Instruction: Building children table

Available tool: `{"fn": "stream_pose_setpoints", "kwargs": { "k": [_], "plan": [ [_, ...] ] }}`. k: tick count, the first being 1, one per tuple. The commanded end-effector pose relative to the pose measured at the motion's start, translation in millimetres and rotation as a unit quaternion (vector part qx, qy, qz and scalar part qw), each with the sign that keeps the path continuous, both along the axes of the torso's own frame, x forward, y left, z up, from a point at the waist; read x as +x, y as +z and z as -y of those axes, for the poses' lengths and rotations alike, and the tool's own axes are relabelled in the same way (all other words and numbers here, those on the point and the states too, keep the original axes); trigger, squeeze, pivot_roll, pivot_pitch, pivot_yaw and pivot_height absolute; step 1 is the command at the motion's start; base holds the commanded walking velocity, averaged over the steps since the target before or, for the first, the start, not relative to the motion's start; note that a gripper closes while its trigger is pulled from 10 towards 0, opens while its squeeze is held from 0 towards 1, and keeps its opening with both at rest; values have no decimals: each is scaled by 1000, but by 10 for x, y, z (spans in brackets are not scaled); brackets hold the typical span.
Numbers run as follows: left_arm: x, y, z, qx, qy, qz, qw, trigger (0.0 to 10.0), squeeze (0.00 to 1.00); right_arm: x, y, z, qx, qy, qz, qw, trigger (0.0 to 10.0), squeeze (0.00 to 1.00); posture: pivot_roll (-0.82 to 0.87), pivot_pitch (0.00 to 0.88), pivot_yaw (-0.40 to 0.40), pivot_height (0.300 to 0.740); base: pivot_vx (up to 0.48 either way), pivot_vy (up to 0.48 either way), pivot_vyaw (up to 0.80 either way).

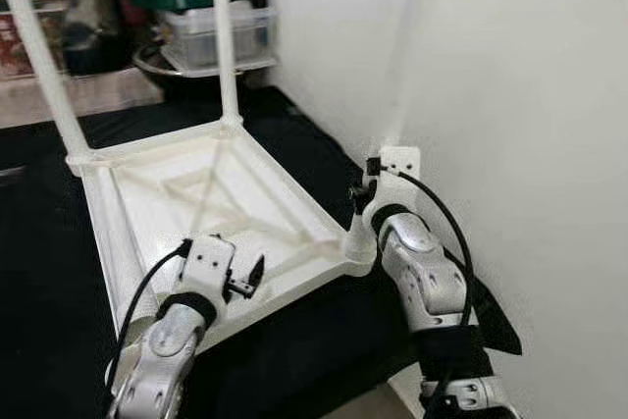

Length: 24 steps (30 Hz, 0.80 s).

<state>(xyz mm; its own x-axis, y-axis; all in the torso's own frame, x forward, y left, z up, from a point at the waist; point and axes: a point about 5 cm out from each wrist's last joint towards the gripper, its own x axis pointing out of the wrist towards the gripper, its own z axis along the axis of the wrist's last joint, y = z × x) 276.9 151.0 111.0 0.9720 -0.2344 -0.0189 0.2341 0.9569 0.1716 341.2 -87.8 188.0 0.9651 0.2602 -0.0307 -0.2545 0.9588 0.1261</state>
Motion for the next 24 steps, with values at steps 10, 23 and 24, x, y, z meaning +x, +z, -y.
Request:
{"fn": "stream_pose_setpoints", "kwargs": {
  "k": [10,23,24],
  "plan": [
    [-3,-16,-8,6,-3,-1,1000,10000,0,-340,467,-243,23,426,90,900,10000,0,96,0,-57,740,0,0,0],
    [-17,-16,-11,9,-2,-2,1000,10000,0,-241,42,-401,-65,474,18,878,0,0,119,0,-72,740,0,0,0],
    [-17,-16,-11,9,-2,-2,1000,10000,0,-241,42,-401,-65,474,18,878,0,0,119,0,-72,740,0,0,0]
  ]
}}
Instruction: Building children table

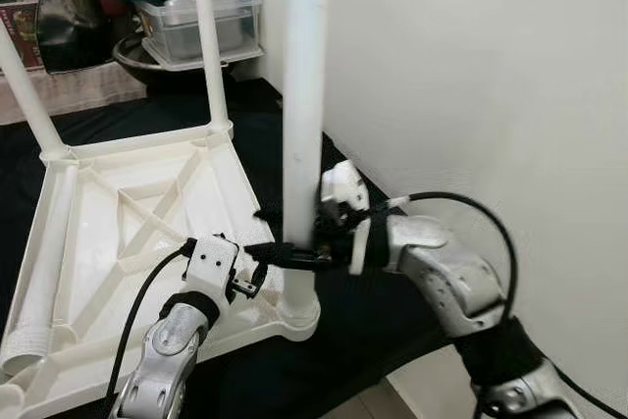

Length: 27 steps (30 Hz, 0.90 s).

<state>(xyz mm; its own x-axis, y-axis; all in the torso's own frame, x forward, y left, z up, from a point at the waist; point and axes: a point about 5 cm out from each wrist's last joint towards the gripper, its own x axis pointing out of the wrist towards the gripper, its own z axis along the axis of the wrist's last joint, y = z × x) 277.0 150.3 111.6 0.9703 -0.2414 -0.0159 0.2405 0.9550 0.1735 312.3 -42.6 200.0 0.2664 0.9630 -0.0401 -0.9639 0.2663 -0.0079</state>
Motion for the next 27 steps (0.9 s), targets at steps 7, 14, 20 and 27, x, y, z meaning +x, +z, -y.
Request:
{"fn": "stream_pose_setpoints", "kwargs": {
  "k": [7,14,20,27],
  "plan": [
    [-30,-39,2,9,0,-6,1000,10000,0,534,-333,514,-37,-426,-114,897,0,0,109,0,-65,740,0,0,0],
    [4,-44,29,10,-8,-8,1000,10000,0,215,-293,332,-48,-482,-85,870,10000,0,91,0,-43,740,0,0,0],
    [9,-26,12,10,-8,-6,1000,10000,0,212,-58,174,39,-424,-62,903,10000,1000,96,0,-49,740,0,0,0],
    [3,-39,-22,9,-3,-7,1000,10000,0,56,271,-3,102,-189,-47,975,10000,0,89,0,-51,740,0,0,0]
  ]
}}
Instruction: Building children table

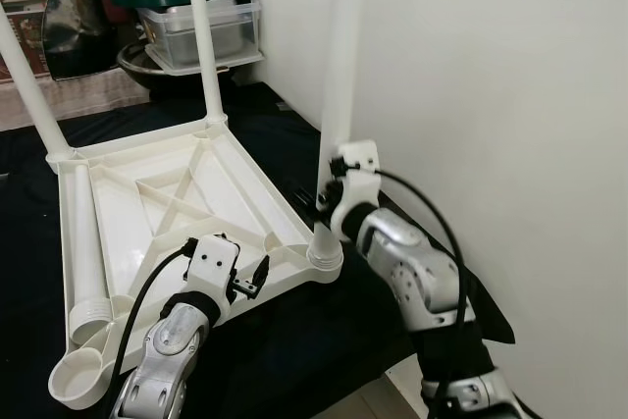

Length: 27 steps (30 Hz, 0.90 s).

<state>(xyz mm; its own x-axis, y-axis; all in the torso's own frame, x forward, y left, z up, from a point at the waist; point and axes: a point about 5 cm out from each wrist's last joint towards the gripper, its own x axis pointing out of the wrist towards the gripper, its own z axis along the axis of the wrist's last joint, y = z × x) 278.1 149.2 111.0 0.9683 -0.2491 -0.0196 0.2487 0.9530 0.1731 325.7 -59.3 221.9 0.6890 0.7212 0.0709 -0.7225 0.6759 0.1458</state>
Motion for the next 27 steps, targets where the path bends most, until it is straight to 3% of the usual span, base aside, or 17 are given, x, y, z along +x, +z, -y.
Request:
{"fn": "stream_pose_setpoints", "kwargs": {
  "k": [1,2,4,8,9,12,13,15,16,17,18,19,20,21,25,27],
  "plan": [
    [-5,-39,-23,9,1,-5,1000,10000,0,-221,120,-171,20,141,40,989,10000,0,92,0,-53,740,0,0,0],
    [0,-37,-10,8,0,-5,1000,10000,0,-353,127,-174,12,212,57,975,10000,0,99,0,-58,740,0,0,0],
    [6,-19,2,7,1,-2,1000,10000,0,-485,83,-188,-7,288,69,955,10000,0,108,0,-64,740,0,0,0],
    [4,-11,-14,7,4,0,1000,10000,0,-494,6,-227,-22,310,66,948,10000,0,114,0,-68,740,0,0,0],
    [1,-13,-31,8,6,0,1000,10000,0,-450,-52,-273,-28,304,58,950,4941,0,115,0,-68,740,0,0,0],
    [-2,-15,-42,9,8,0,1000,10000,0,-417,-90,-302,-32,300,52,952,4941,0,115,0,-68,740,0,0,0],
    [-5,-17,-54,10,9,-1,1000,10000,0,-355,-125,-321,-26,277,37,960,0,0,121,0,-69,740,0,0,0],
    [-5,-17,-57,10,10,-1,1000,10000,0,-331,-135,-318,-23,264,30,964,0,0,121,0,-69,740,0,0,0],
    [-8,-22,-59,10,10,-1,1000,10000,0,-207,-203,-284,-34,195,7,980,0,0,116,0,-63,740,0,0,0],
    [-9,-25,-60,10,11,-2,1000,10000,0,-124,-256,-253,-44,146,-9,988,0,0,116,0,-63,740,0,0,0],
    [-9,-25,-60,10,11,-2,1000,10000,0,-124,-256,-253,-44,146,-9,988,0,0,116,0,-63,740,0,0,0],
    [-10,-29,-55,11,9,-3,1000,10000,0,220,-446,169,-71,-146,-79,984,0,0,108,0,-59,740,0,0,0],
    [-10,-29,-55,11,9,-3,1000,10000,0,220,-446,169,-71,-146,-79,984,0,0,108,0,-59,740,0,0,0],
    [-4,-28,-54,13,8,-4,1000,10000,0,278,-529,447,-73,-285,-107,950,0,0,107,0,-58,740,0,0,0],
    [12,-27,-49,13,7,-4,1000,10000,0,208,-486,409,-68,-290,-95,950,0,0,91,0,-42,740,0,0,0],
    [28,-26,-40,13,4,-4,1000,10000,0,106,-409,301,-62,-272,-75,957,0,0,91,0,-42,740,0,0,0]
  ]
}}
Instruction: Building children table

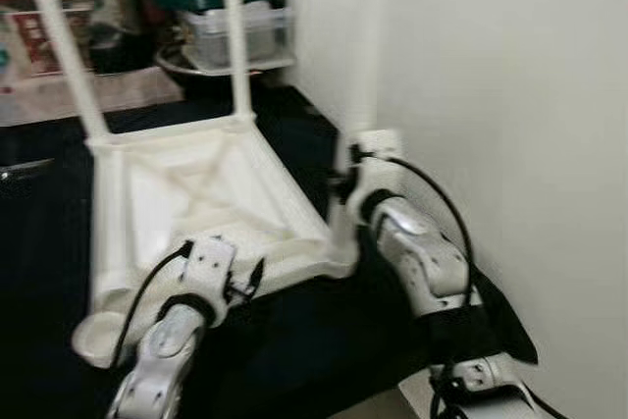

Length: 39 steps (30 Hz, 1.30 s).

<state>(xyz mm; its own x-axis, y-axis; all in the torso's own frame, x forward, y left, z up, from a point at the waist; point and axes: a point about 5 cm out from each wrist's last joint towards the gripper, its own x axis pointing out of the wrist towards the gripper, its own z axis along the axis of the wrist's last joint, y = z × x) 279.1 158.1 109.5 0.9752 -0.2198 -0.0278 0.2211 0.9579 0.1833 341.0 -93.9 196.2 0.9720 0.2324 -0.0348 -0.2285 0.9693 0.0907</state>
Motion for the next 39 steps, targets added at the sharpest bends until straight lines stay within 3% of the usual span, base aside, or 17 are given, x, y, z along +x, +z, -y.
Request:
{"fn": "stream_pose_setpoints", "kwargs": {
  "k": [1,2,3,4,9,10,16,20,21,23,24,26,28,29,30,35,39],
  "plan": [
    [19,-11,48,7,-11,-1,1000,10000,0,-47,-153,-45,1,9,-45,999,0,0,91,0,-42,740,0,0,0],
    [24,-15,60,7,-14,-1,1000,10000,0,-104,-107,-126,15,29,-33,999,10000,0,83,0,-34,740,0,0,0],
    [25,-14,70,7,-16,-1,1000,10000,0,-148,-52,-214,31,66,-17,997,10000,0,83,0,-33,740,0,0,0],
    [26,-7,71,8,-18,0,1000,10000,0,-182,30,-270,50,103,11,993,10000,1000,89,0,-36,740,0,0,0],
    [29,4,59,9,-18,1,1000,10000,0,-208,139,-348,66,160,38,984,10000,1000,89,0,-39,740,0,0,0],
    [31,6,50,8,-16,2,1000,10000,0,-231,209,-399,79,234,45,968,10000,0,90,0,-43,740,0,0,0],
    [15,-7,76,7,-15,4,1000,10000,0,-537,34,-387,6,512,40,858,10000,0,108,0,-60,740,0,0,0],
    [11,-8,83,6,-15,4,1000,10000,0,-567,-43,-369,-8,533,27,846,10000,0,112,0,-63,740,0,0,0],
    [-4,-3,54,6,-10,5,1000,10000,0,-589,-95,-392,-6,544,18,839,7059,0,118,0,-68,740,0,0,0],
    [-4,-3,54,6,-10,5,1000,10000,0,-589,-95,-392,-6,544,18,839,7059,0,118,0,-68,740,0,0,0],
    [-20,-7,28,7,-5,4,1000,10000,0,-588,-134,-419,1,546,12,838,0,0,117,0,-66,740,0,0,0],
    [-36,-14,0,7,-1,3,1000,10000,0,-586,-167,-445,10,549,7,836,0,0,117,0,-65,740,0,0,0],
    [-32,-26,28,9,-5,1,1000,10000,0,-204,-328,-352,8,367,-39,930,0,0,108,0,-56,740,0,0,0],
    [-32,-26,28,9,-5,1,1000,10000,0,-204,-328,-352,8,367,-39,930,0,0,108,0,-56,740,0,0,0],
    [-25,-24,40,9,-7,1,1000,10000,0,-20,-431,-212,7,234,-74,969,0,0,108,0,-54,740,0,0,0],
    [-1,-12,40,9,-9,1,1000,10000,0,118,-602,352,2,-92,-118,989,0,0,102,0,-49,740,0,0,0],
    [4,-11,38,10,-10,1,1000,10000,0,77,-582,375,9,-108,-115,987,0,0,101,0,-47,740,0,0,0]
  ]
}}
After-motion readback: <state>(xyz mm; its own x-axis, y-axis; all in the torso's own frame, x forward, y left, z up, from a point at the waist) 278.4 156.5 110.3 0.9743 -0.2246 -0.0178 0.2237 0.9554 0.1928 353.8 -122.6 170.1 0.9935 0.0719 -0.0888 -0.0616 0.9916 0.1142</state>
